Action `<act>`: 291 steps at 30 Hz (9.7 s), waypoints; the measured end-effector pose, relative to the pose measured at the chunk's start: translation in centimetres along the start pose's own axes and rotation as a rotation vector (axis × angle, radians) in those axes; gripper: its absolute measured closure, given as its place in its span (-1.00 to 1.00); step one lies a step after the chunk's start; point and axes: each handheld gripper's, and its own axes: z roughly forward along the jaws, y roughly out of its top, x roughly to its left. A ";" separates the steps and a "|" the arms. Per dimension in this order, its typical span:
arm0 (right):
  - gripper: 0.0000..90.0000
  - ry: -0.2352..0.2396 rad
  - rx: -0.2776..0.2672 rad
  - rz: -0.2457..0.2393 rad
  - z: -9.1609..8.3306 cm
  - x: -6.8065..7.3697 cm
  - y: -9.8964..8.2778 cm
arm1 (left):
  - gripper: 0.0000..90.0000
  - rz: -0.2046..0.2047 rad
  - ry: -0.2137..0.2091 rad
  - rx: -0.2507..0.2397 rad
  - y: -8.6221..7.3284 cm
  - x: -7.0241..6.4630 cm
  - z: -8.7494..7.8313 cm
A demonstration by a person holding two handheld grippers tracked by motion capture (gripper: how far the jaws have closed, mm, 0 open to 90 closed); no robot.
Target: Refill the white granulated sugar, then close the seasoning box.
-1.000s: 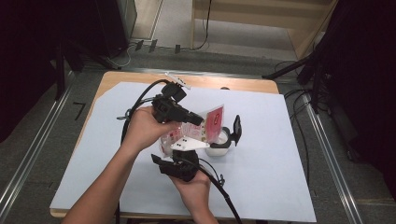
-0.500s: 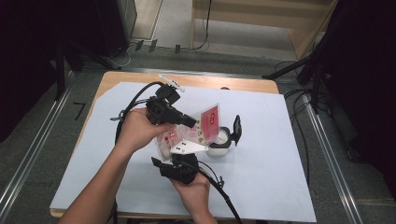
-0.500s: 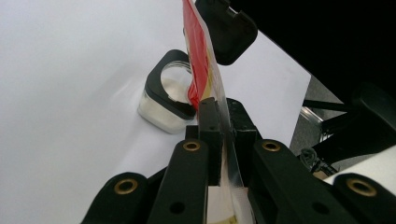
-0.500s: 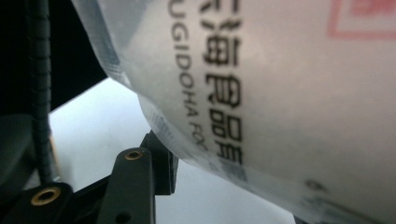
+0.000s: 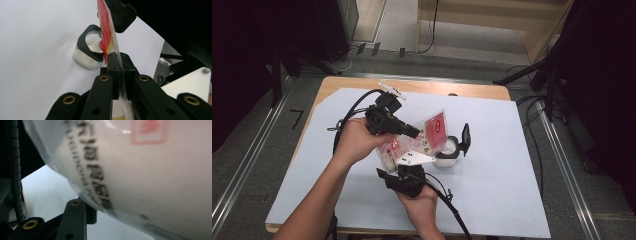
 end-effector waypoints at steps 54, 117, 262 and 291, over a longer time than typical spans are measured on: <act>0.30 -0.106 -0.034 0.090 -1.2 -3.7 -1.2 | 0.99 0.080 -0.032 -0.093 -3.9 1.0 -3.7; 0.33 0.017 0.099 -0.056 -4.6 -8.1 1.0 | 1.00 -0.003 0.158 -0.198 -6.8 6.6 -5.6; 1.00 -0.156 0.081 0.038 -18.7 -15.1 0.3 | 0.00 -0.097 0.255 -0.267 -13.9 12.1 -8.0; 1.00 -0.196 0.016 0.099 -15.7 -16.8 1.6 | -0.02 -0.125 0.297 -0.293 -14.3 12.2 -7.3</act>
